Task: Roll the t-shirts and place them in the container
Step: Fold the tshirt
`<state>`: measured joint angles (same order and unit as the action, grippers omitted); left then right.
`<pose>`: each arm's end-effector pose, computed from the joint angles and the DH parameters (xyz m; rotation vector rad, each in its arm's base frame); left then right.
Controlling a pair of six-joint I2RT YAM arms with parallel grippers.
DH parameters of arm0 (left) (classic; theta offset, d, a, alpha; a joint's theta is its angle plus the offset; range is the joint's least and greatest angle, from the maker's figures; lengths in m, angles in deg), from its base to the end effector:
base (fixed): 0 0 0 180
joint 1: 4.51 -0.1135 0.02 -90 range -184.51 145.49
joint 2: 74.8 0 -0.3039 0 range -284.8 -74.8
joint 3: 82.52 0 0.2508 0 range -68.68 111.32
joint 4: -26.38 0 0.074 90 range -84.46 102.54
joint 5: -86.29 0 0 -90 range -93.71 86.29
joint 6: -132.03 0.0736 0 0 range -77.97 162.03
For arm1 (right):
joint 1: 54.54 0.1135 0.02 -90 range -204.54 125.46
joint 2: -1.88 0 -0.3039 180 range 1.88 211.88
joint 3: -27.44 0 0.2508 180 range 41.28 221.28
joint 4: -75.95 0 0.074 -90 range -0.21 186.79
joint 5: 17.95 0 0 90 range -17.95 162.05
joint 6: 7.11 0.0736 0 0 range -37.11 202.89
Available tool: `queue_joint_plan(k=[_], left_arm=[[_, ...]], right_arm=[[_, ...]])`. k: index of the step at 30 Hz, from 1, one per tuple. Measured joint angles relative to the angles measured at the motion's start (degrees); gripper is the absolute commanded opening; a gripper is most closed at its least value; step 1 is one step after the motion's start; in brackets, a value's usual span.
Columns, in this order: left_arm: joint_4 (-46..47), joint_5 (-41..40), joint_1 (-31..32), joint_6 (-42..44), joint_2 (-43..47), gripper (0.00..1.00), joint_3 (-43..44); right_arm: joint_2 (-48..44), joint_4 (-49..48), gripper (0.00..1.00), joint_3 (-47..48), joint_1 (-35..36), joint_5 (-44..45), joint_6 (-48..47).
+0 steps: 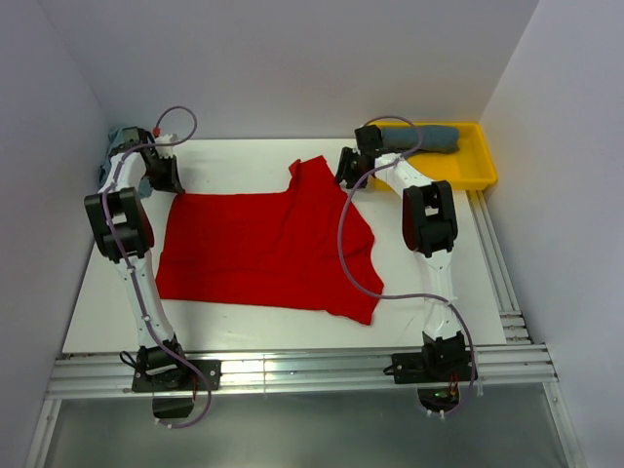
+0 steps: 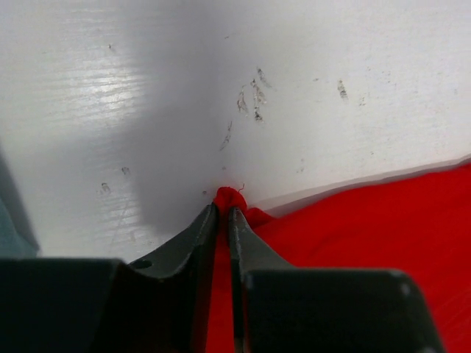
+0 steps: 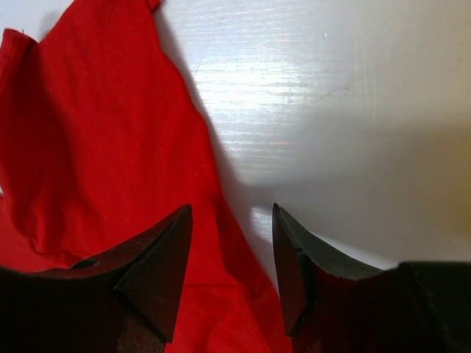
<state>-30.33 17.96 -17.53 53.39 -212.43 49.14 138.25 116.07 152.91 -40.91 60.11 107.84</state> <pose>0.5511 0.0995 0.1657 0.0826 2.5796 -0.3500 0.5582 0.1510 0.1623 0.1553 2.5098 0.5418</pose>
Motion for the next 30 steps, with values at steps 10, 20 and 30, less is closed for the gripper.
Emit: queue_joint_plan(k=[10,20,30], left_arm=[[0.0,-1.0,1.4,-1.1,0.0,0.00,1.1],[0.1,-3.4,1.6,-1.6,0.0,0.00,1.2],[0.1,-6.1,1.9,-1.6,0.0,0.00,1.2]], right_arm=[[0.0,0.5,0.53,0.8,0.0,-1.4,-1.0],[3.0,1.7,0.51,4.7,0.1,-1.8,-2.2],[3.4,2.5,0.06,5.0,0.1,-1.2,-2.9]])
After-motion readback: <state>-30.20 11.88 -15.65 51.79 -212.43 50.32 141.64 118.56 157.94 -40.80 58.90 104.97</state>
